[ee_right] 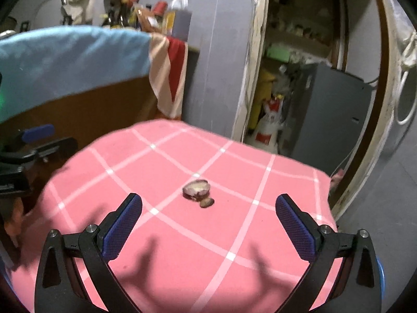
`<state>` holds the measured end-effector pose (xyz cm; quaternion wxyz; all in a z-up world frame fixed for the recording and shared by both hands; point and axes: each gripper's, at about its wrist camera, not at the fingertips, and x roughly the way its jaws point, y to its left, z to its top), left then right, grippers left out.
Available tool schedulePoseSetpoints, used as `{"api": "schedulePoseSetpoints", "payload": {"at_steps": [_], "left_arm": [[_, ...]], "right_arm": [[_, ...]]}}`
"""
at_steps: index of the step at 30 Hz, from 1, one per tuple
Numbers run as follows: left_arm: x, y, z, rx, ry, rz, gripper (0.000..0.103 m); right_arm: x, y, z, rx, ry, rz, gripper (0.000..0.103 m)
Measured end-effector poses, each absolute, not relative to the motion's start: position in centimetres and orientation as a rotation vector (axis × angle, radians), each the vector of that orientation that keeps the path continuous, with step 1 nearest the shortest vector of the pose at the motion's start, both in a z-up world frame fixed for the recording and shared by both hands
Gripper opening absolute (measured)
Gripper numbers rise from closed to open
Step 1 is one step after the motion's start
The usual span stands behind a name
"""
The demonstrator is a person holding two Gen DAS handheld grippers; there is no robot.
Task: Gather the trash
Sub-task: 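Lower both open tools toward the tan pebble and the whitish shell scrap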
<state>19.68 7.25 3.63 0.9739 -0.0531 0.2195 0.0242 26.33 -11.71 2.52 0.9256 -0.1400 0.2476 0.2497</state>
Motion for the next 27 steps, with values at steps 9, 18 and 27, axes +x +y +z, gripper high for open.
{"api": "schedulePoseSetpoints", "payload": {"at_steps": [9,18,27], "left_arm": [[24.1,7.6,1.9,-0.152,0.607,0.025,0.101],[26.3,8.2,0.9,-0.239,0.704,0.007,0.101],[27.3,7.7,0.9,-0.278,0.760,-0.041,0.101]], "right_arm": [[31.6,-10.6,-0.3,-0.319,0.718,0.543,0.063],[34.1,-10.1,-1.9,-0.335,0.815,0.605,0.042],[34.8,-10.7,-1.8,-0.297,0.833,0.659,0.016]]}}
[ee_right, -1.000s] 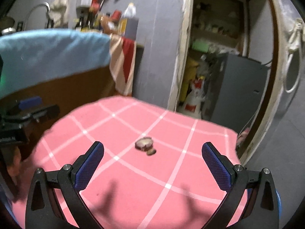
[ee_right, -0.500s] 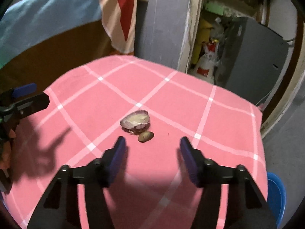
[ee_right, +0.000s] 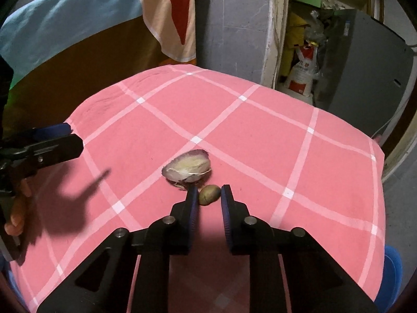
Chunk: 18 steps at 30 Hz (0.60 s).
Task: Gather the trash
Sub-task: 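Lower both open tools toward the tan pebble and the whitish shell scrap, then grasp the tan pebble with the right tool while the left tool grasps the whitish shell scrap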
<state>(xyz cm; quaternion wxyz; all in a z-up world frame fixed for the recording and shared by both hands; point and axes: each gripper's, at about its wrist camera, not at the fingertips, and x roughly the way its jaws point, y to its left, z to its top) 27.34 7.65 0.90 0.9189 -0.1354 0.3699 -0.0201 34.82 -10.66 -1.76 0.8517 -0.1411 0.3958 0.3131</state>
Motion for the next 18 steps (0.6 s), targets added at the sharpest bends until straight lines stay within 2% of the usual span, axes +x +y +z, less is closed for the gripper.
{"api": "schedulePoseSetpoints", "payload": {"at_steps": [14,18], "left_arm": [[30.3,1.8,-0.1,-0.109,0.852,-0.176,0.100],[31.6,0.3,-0.5,-0.066,0.891,-0.219,0.093]], "right_arm": [[34.3,-16.5,-1.6,-0.212,0.822,0.570,0.016],[33.7,-17.6,-1.5,-0.191,0.817,0.566,0.016]]}}
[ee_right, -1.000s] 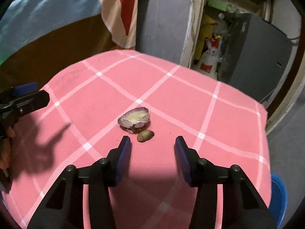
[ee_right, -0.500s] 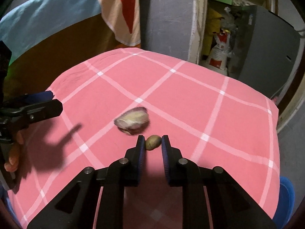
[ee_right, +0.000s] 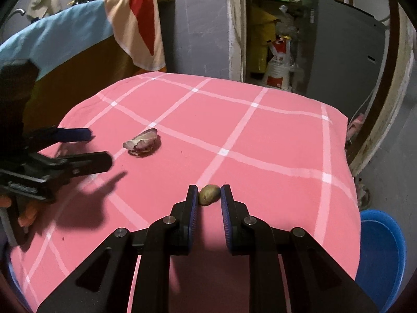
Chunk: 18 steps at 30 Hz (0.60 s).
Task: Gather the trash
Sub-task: 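Grasp the tan pebble with the right tool while the left tool grasps the whitish shell scrap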
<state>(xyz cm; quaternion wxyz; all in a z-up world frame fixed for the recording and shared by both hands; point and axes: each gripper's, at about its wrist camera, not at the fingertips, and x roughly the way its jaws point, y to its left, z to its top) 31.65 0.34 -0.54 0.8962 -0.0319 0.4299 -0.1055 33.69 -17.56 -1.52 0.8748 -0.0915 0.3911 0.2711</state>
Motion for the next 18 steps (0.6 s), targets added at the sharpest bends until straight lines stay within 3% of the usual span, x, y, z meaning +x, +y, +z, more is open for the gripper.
{"api": "schedulePoseSetpoints", "payload": {"at_steps": [5,9,15,17,18], "left_arm": [[33.3,-0.8,-0.8,-0.043,0.915,-0.224,0.073],[34.2,-1.5,-0.8,-0.054,0.935,-0.243,0.065],[34.8,-2.8,-0.9,-0.019,0.928,-0.242,0.043],[34.8,-3.0,-0.9,-0.022,0.925,-0.242,0.029],[34.8,-3.0,-0.9,-0.029,0.925,-0.244,0.029]], "right_arm": [[33.1,-18.0,-1.5,-0.181,0.803,0.571,0.016],[32.9,-18.6,-1.5,-0.159,0.800,0.578,0.016],[32.7,-18.9,-1.5,-0.124,0.791,0.583,0.016],[32.6,-18.9,-1.5,-0.117,0.786,0.584,0.016],[32.5,-18.9,-1.5,-0.114,0.784,0.584,0.016]]}}
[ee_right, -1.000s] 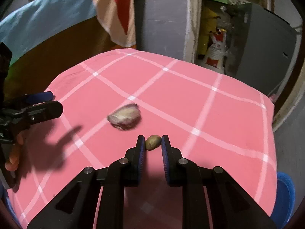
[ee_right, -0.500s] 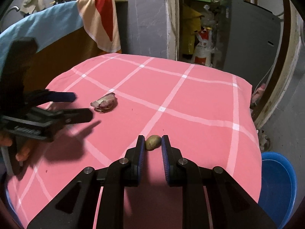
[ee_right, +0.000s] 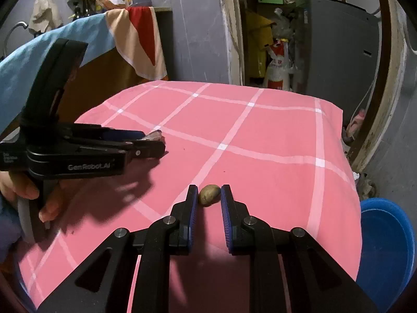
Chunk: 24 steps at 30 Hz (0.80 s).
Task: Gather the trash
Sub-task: 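Grasp the tan pebble with the right tool while the left tool grasps the whitish shell scrap, then carry both held pieces over the blue basin and open both tools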
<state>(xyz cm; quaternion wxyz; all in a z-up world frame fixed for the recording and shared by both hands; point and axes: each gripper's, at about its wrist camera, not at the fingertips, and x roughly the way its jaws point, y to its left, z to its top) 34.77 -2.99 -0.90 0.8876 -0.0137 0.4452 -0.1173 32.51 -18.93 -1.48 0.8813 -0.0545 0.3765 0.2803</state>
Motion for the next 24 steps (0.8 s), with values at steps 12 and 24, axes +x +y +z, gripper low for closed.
{"api": "schedulePoseSetpoints", "payload": {"at_steps": [12,24], "left_arm": [[31.6,-2.8,1.0,-0.176,0.813,-0.280,0.026],[25.3,-6.0,6.7,-0.291,0.500,-0.403,0.026]], "right_arm": [[29.6,-20.4,0.4,-0.065,0.666,0.563,0.016],[24.4,-24.4,5.0,0.010,0.407,0.482,0.016]]}}
